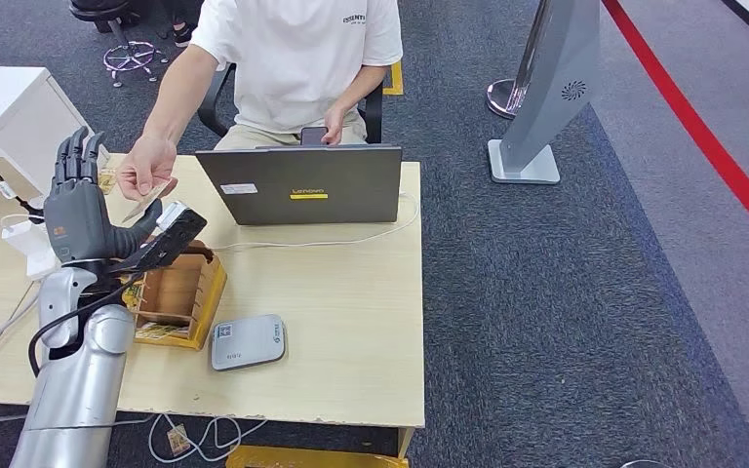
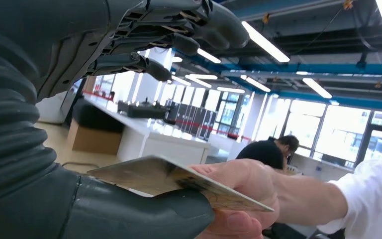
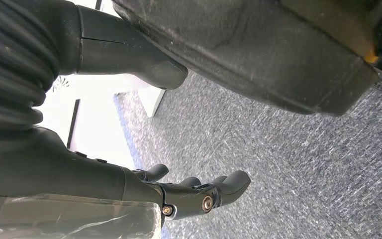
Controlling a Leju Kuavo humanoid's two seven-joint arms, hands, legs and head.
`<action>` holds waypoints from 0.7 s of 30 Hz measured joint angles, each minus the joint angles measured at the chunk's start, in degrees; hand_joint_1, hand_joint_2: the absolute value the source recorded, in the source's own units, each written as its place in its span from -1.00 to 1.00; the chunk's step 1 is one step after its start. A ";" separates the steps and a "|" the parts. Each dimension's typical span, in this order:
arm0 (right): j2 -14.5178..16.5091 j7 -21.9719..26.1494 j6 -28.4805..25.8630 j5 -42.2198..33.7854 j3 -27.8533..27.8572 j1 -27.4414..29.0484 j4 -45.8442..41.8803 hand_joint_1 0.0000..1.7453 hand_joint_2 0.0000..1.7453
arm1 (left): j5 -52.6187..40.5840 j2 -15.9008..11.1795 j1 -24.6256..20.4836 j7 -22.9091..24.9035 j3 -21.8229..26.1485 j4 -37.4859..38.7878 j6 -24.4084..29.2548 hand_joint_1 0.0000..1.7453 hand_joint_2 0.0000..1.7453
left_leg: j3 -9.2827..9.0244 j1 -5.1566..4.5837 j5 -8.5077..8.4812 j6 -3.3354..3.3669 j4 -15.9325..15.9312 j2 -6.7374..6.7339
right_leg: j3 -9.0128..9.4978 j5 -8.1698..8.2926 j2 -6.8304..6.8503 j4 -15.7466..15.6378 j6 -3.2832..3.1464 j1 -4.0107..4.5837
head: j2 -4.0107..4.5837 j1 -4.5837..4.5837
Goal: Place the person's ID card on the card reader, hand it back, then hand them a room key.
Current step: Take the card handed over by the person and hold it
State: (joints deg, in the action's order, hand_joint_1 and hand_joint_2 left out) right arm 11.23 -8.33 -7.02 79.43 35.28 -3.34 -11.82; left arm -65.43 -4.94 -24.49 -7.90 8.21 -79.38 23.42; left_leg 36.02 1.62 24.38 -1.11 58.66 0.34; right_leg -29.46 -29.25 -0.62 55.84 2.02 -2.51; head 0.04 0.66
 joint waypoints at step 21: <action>0.39 -1.93 1.90 5.05 -3.73 -0.02 0.50 -1.00 1.00 | -11.99 -0.47 -5.89 4.26 -17.41 4.01 13.84 1.00 1.00 | 0.01 0.01 0.00 0.00 0.01 0.00 | 0.06 0.01 -0.02 0.01 0.01 0.02 | 0.01 -0.01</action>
State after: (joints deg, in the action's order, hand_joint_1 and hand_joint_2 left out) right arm 11.63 -10.26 -5.12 84.47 31.55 -3.36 -11.32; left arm -77.42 -5.40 -30.39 -3.63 -9.20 -75.37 37.27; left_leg 36.03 1.63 24.37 -1.11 58.68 0.34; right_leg -29.41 -29.24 -0.64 55.85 2.03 -2.49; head 0.05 0.65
